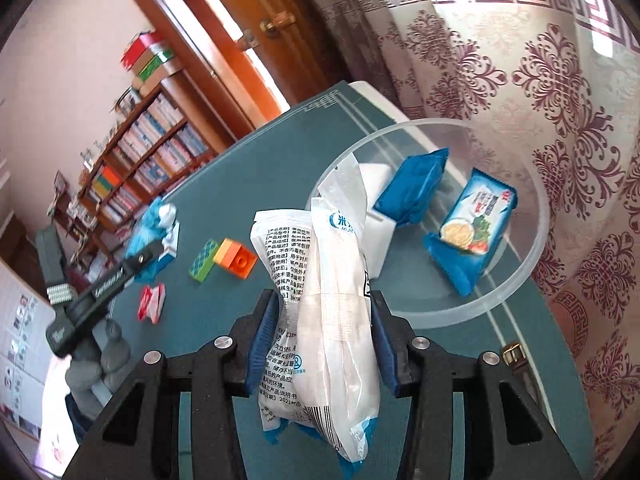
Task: Organize objects
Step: 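Carry the wipes bag in the right gripper to the bowl while the left holds the cloth, then lower the wipes bag into the bowl and open the right gripper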
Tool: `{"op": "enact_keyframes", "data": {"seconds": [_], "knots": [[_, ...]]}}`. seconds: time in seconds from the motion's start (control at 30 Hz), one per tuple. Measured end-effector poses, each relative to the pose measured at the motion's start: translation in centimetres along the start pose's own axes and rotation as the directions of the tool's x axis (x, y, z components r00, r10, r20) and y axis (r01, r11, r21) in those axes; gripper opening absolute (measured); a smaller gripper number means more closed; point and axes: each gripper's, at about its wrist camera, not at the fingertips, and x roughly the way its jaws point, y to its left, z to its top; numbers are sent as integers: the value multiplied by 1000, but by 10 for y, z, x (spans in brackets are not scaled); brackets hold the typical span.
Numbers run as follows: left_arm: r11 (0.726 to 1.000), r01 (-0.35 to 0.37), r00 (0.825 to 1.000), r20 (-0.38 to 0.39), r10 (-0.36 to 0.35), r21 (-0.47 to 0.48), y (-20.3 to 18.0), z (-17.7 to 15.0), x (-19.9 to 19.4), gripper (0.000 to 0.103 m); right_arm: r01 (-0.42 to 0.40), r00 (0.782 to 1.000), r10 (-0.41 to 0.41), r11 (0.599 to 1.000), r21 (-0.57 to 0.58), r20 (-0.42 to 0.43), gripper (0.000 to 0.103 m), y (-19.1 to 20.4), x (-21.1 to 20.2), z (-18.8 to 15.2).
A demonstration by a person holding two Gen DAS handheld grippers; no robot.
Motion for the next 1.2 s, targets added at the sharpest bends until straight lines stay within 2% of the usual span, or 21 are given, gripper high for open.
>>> {"op": "enact_keyframes", "data": {"seconds": [0.23,0.37,0.57,0.8,1.2], "knots": [[1000,0,1000,-13,0,10,-2,-3,4,41,34,996,-52,969,245,66,46,-48,19,35],[1000,2,1000,-21,-1,15,-2,-5,7,41,48,994,-74,953,298,76,46,-57,32,43],[1000,3,1000,-31,-2,19,-4,-6,10,41,81,994,-102,935,346,42,50,-60,50,41],[1000,7,1000,-29,-6,24,-6,-7,10,41,114,986,-143,952,285,82,50,-52,35,36],[998,16,999,-37,-14,56,-24,-11,9,41,266,952,-274,961,77,138,50,-38,10,8]]}}
